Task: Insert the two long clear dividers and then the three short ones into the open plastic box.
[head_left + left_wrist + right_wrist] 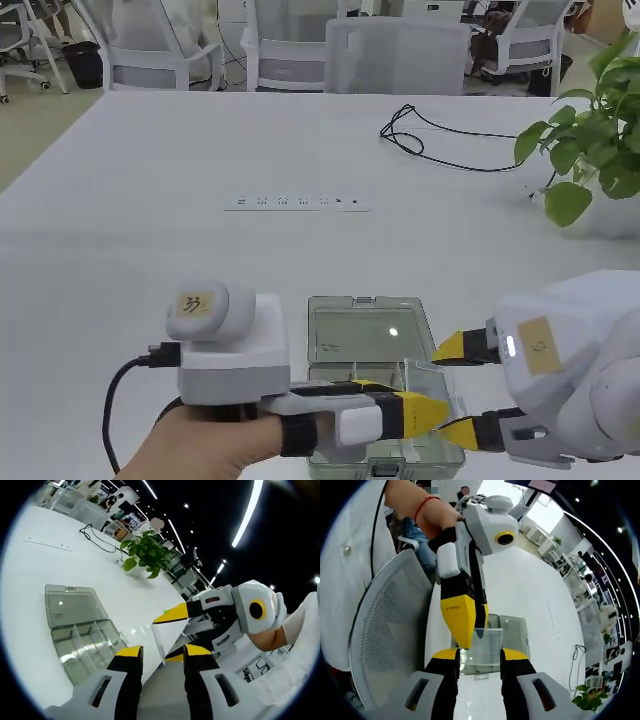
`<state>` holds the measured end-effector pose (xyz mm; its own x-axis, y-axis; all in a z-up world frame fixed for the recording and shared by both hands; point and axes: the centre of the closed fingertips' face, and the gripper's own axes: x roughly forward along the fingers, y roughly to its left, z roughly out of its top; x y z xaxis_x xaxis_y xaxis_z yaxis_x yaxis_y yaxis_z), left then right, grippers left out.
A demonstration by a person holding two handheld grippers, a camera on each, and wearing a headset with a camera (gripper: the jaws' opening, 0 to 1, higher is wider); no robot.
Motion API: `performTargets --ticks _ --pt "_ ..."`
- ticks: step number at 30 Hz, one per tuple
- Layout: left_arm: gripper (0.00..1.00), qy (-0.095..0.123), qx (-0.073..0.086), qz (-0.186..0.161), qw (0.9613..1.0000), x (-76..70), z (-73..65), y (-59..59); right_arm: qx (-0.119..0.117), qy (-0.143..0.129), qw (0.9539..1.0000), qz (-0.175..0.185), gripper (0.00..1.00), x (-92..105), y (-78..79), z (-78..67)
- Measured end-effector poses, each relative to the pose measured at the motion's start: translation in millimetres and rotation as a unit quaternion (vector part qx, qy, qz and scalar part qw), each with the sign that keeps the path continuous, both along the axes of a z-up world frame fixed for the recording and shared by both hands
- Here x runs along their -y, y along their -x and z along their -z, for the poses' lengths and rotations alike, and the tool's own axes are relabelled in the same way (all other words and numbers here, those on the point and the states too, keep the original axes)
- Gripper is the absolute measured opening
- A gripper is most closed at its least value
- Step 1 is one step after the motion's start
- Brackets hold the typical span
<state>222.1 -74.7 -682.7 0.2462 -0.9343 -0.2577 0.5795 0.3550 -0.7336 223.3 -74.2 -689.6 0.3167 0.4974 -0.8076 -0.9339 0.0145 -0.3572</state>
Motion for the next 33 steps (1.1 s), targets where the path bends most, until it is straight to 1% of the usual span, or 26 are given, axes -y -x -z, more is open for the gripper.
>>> performTargets --ticks 2,7,10,14,20,22,24,26,29,32,33 --pt "0.28 0.002 -0.002 0.001 1.0 0.7 -0.3 0.2 0.002 0.001 1.0 -0.001 0.33 -0.8 0.2 -0.7" --pt "0.16 0.011 -0.012 0.002 0.9999 2.6 -1.1 1.3 0.005 0.002 1.0 -0.002 0.33 -2.6 1.7 -2.5" --pt "0.14 0.012 -0.016 -0.003 0.9998 2.2 -0.2 0.1 0.005 0.004 1.0 -0.003 0.33 -3.0 2.6 -2.5" --pt "0.06 0.011 -0.014 -0.001 0.9998 1.8 0.4 0.8 0.006 0.006 1.0 -0.003 0.33 -2.8 2.9 -2.6" --pt "0.0 0.018 -0.019 -0.006 0.9996 0.0 0.9 -1.0 0.007 0.004 1.0 -0.003 0.33 -3.8 3.2 -3.7" --pt "0.0 0.019 -0.021 -0.008 0.9996 0.0 1.1 -1.2 0.008 0.005 0.9999 -0.003 0.33 -3.7 3.0 -3.7" --pt "0.0 0.023 -0.027 -0.01 0.9993 0.3 1.2 -1.1 0.008 0.006 0.9999 -0.003 0.33 -3.6 3.0 -3.6" --pt "0.0 0.025 -0.029 -0.011 0.9992 0.3 1.2 -1.2 0.008 0.005 0.9999 -0.003 0.33 -3.5 3.1 -3.7" --pt "0.0 0.031 -0.036 -0.015 0.9988 -0.4 1.6 -1.5 0.008 0.005 1.0 -0.003 0.33 -3.7 3.3 -3.8" --pt "0.0 0.035 -0.037 -0.02 0.9985 -0.9 1.5 -2.1 0.013 0.006 0.9999 -0.004 0.33 -4.0 2.8 -4.2" --pt "0.0 0.038 -0.039 -0.023 0.9983 -1.2 1.6 -2.3 0.013 0.005 0.9999 -0.003 0.33 -4.1 2.7 -4.2"
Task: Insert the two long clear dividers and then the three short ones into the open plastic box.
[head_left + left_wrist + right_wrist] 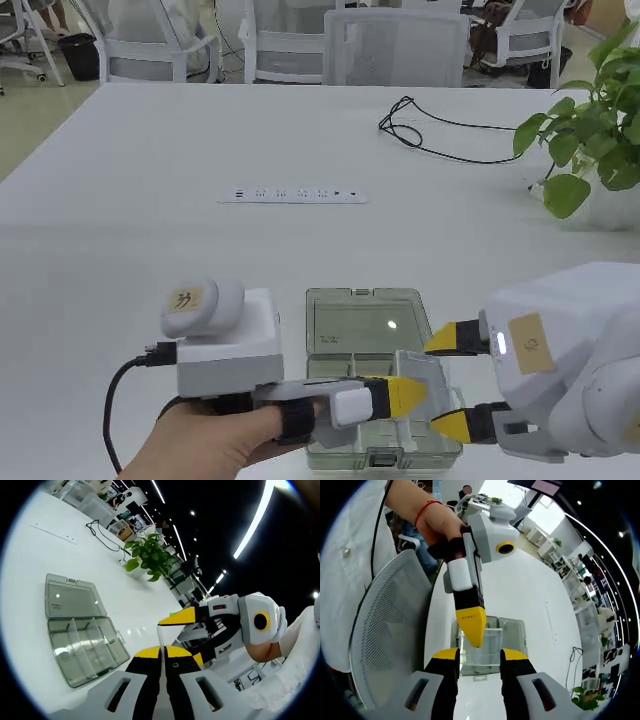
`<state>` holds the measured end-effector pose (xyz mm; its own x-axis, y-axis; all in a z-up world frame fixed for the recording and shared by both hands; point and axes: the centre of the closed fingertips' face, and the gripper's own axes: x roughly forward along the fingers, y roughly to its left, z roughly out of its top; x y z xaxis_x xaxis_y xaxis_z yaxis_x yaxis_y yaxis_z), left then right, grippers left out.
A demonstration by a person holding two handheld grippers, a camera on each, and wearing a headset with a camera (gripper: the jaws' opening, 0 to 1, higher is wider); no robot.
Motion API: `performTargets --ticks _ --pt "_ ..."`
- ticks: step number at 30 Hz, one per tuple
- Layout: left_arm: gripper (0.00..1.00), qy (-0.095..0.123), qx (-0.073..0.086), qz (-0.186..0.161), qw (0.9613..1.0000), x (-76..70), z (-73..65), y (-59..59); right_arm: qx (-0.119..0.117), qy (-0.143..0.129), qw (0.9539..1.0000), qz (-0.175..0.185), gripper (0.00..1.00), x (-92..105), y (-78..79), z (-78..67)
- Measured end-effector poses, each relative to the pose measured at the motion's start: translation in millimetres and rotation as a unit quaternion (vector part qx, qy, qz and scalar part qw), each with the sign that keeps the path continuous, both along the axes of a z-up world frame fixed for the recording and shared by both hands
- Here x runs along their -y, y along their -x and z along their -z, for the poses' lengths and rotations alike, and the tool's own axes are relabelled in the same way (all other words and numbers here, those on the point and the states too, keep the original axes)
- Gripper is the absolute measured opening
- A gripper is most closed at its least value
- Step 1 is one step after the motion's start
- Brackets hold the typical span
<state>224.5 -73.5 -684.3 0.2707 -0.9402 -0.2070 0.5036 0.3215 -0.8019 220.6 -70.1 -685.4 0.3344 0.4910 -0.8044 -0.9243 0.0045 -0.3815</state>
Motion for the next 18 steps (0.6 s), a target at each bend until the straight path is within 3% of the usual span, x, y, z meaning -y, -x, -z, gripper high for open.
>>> performTargets --ticks 6,12,15,18 --pt "0.0 0.004 0.002 -0.007 1.0 -1.9 -0.1 -2.3 -0.001 -0.012 0.9999 0.009 0.34 -2.0 -2.9 -5.0" --pt "0.0 -0.014 0.039 0.008 0.9991 -4.2 1.7 -0.9 -0.015 -0.032 0.9992 0.017 0.35 -2.0 -5.7 -13.4" --pt "0.0 -0.025 0.079 0.024 0.9962 -4.8 0.5 1.3 -0.031 -0.046 0.9983 0.02 0.34 -2.5 -4.8 -16.8" --pt "0.0 -0.034 0.102 0.04 0.9934 -4.7 0.7 5.3 -0.046 -0.057 0.9971 0.02 0.33 -2.4 -4.5 -20.2"
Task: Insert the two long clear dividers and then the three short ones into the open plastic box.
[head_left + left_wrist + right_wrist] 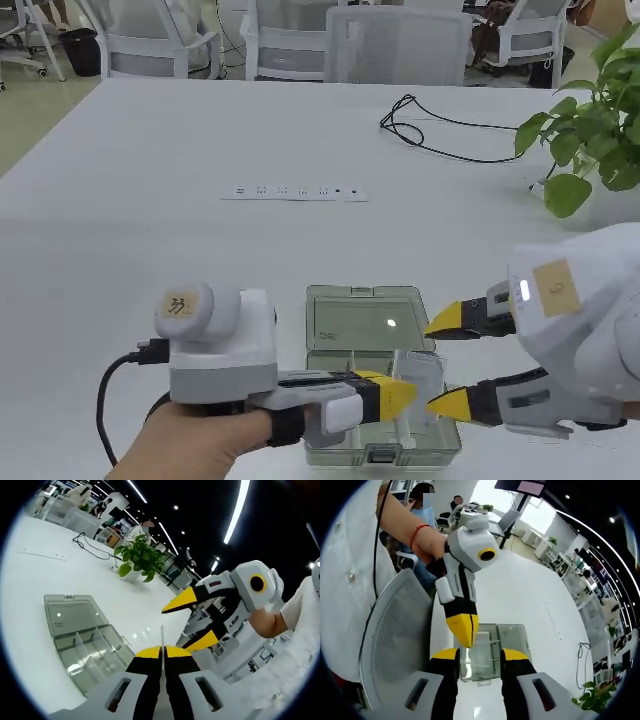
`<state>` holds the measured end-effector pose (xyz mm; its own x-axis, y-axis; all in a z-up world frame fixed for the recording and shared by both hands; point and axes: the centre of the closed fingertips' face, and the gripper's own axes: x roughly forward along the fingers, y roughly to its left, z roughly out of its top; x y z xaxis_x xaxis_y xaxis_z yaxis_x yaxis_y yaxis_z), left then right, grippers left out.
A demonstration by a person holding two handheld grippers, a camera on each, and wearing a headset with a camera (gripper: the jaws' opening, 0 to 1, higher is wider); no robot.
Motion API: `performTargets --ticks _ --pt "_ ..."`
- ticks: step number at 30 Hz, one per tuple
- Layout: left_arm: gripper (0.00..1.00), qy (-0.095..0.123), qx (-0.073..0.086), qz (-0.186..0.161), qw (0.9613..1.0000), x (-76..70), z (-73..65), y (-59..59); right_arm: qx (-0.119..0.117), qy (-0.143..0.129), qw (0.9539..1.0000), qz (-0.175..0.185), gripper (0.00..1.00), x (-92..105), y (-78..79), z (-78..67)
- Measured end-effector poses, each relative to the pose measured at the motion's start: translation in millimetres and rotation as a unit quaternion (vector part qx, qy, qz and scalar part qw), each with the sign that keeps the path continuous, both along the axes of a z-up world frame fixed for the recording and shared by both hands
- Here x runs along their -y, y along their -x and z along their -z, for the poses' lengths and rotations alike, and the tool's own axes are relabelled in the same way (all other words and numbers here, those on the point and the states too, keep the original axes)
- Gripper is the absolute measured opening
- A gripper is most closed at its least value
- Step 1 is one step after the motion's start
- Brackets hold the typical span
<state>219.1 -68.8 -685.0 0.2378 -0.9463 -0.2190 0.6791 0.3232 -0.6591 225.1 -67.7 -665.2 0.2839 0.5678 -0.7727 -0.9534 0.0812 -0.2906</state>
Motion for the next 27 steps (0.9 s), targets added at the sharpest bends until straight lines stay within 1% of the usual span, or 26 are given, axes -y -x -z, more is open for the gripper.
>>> performTargets --ticks 1,2,3,4,5,6,7,9,10,11,12,15,18,19,20,21,22,23,24,26,27 --pt "0.0 0.0 0.005 0.004 1.0 0.1 -0.7 0.9 -0.008 -0.007 0.9999 0.001 0.33 -0.3 0.3 -1.8" --pt "0.0 -0.001 0.015 0.01 0.9998 0.1 -1.2 2.0 -0.015 -0.013 0.9998 0.001 0.32 -0.8 1.2 -3.0" --pt "0.0 -0.007 0.033 0.02 0.9992 -0.1 -1.3 3.6 -0.028 -0.02 0.9994 -0.001 0.31 -1.2 3.1 -4.2" --pt "0.0 -0.007 0.043 0.026 0.9987 0.0 -2.1 4.9 -0.037 -0.024 0.999 -0.002 0.3 -1.6 4.8 -5.1" --pt "0.0 -0.007 0.058 0.037 0.9976 0.0 -3.3 7.2 -0.046 -0.029 0.9985 -0.006 0.29 -1.8 6.3 -6.6" --pt "0.0 -0.009 0.076 0.044 0.9961 0.0 -4.1 8.2 -0.052 -0.032 0.9981 -0.008 0.28 -1.8 7.0 -7.5" --pt "0.0 -0.014 0.097 0.055 0.9936 -0.4 -5.1 10.4 -0.062 -0.035 0.9974 -0.01 0.28 -1.2 8.1 -8.7" --pt "0.0 -0.016 0.094 0.067 0.9932 -0.5 -5.0 15.2 -0.069 -0.037 0.9968 -0.013 0.27 -0.1 7.9 -10.9" --pt "0.0 -0.016 0.113 0.077 0.9905 -0.3 -6.7 17.4 -0.079 -0.041 0.9959 -0.015 0.26 0.3 9.1 -12.4" --pt "0.0 -0.018 0.122 0.081 0.9891 -0.7 -7.1 18.1 -0.087 -0.043 0.9951 -0.017 0.25 0.4 10.2 -13.2" --pt "0.0 -0.019 0.118 0.086 0.9891 -0.9 -7.1 19.9 -0.096 -0.046 0.9941 -0.02 0.25 0.5 11.5 -14.4" --pt "0.0 -0.017 0.128 0.097 0.9869 -0.2 -9.4 23.1 -0.116 -0.051 0.9915 -0.028 0.23 -0.2 15.9 -15.9" --pt "0.0 -0.02 0.155 0.112 0.9814 0.7 -11.5 27.3 -0.146 -0.058 0.9869 -0.039 0.21 -3.4 24.3 -16.9" --pt "0.0 -0.019 0.164 0.115 0.9795 0.9 -12.4 27.9 -0.151 -0.059 0.9859 -0.042 0.2 -4.0 26.2 -16.9" --pt "0.0 -0.017 0.17 0.119 0.9781 0.9 -13.2 29.2 -0.16 -0.059 0.9843 -0.046 0.19 -4.7 29.1 -16.4" --pt "0.0 -0.017 0.171 0.121 0.9777 0.8 -13.3 29.8 -0.163 -0.058 0.9838 -0.047 0.18 -4.9 29.8 -16.0" --pt "0.0 -0.018 0.179 0.128 0.9754 0.8 -13.9 31.4 -0.169 -0.057 0.9828 -0.048 0.18 -4.9 30.9 -14.9" --pt "0.0 -0.015 0.191 0.133 0.9724 1.1 -15.6 32.6 -0.174 -0.056 0.9819 -0.05 0.17 -4.9 32.1 -14.2" --pt "0.0 -0.013 0.196 0.135 0.9711 1.3 -17.5 34.2 -0.179 -0.055 0.9809 -0.051 0.17 -4.8 33.2 -12.9" --pt "0.0 -0.008 0.197 0.138 0.9706 1.2 -19.6 35.7 -0.189 -0.055 0.979 -0.055 0.16 -5.1 36.2 -11.5" --pt "0.0 -0.005 0.204 0.141 0.9688 1.3 -21.6 36.8 -0.195 -0.054 0.9776 -0.058 0.15 -5.5 38.6 -10.7"
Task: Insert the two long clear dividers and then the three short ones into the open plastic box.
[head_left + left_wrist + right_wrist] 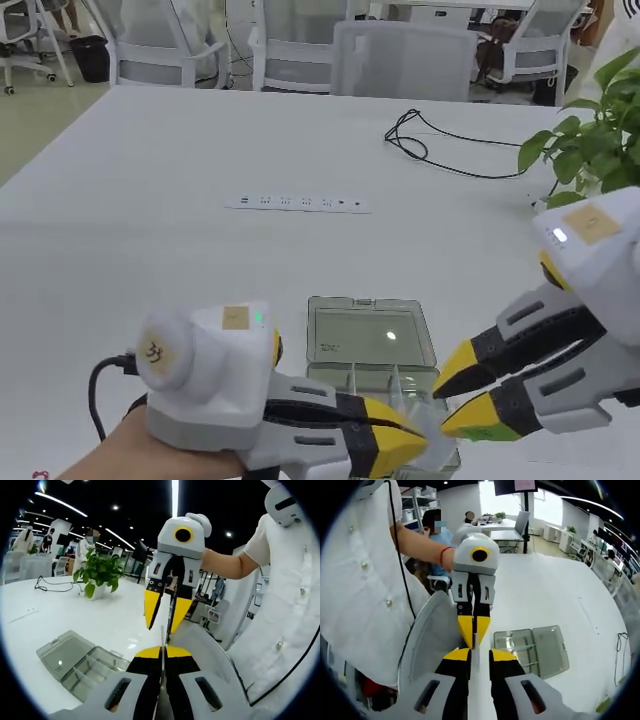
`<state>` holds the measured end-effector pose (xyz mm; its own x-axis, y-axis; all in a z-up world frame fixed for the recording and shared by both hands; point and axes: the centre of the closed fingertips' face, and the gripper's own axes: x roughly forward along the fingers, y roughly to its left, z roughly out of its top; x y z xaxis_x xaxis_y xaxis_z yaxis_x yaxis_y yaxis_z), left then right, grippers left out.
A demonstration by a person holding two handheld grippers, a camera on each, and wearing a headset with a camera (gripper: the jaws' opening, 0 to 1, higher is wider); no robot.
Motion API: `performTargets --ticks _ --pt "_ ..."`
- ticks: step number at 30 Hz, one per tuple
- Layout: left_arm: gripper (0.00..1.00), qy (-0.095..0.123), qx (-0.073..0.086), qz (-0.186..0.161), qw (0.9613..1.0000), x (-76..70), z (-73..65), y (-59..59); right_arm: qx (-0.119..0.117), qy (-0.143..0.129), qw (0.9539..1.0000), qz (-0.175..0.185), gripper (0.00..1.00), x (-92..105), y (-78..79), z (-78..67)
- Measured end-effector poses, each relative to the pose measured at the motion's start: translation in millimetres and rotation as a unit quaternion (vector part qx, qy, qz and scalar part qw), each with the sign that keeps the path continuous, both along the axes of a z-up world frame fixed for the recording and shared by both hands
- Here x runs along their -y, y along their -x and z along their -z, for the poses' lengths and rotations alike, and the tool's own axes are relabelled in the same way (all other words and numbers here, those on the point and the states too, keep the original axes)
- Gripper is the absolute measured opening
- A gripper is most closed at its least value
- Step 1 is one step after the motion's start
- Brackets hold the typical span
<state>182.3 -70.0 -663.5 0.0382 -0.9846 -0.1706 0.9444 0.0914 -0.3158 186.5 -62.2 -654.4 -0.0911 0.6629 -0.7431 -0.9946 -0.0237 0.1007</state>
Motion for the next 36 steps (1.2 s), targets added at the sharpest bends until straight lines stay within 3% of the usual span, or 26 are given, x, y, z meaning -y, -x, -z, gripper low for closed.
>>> performTargets --ticks 8,19,36 --pt "0.0 0.005 0.015 0.01 0.9998 -1.1 -1.6 5.7 -0.027 -0.003 0.9995 -0.014 0.11 -0.9 6.8 2.7" --pt "0.0 0.014 0.022 0.008 0.9996 -3.5 -3.8 5.8 -0.053 -0.012 0.9985 -0.013 0.04 -4.8 11.6 3.2" --pt "0.0 0.004 0.026 0.003 0.9997 -5.8 1.0 5.8 -0.052 -0.01 0.9984 -0.019 0.03 -7.3 12.5 6.6"
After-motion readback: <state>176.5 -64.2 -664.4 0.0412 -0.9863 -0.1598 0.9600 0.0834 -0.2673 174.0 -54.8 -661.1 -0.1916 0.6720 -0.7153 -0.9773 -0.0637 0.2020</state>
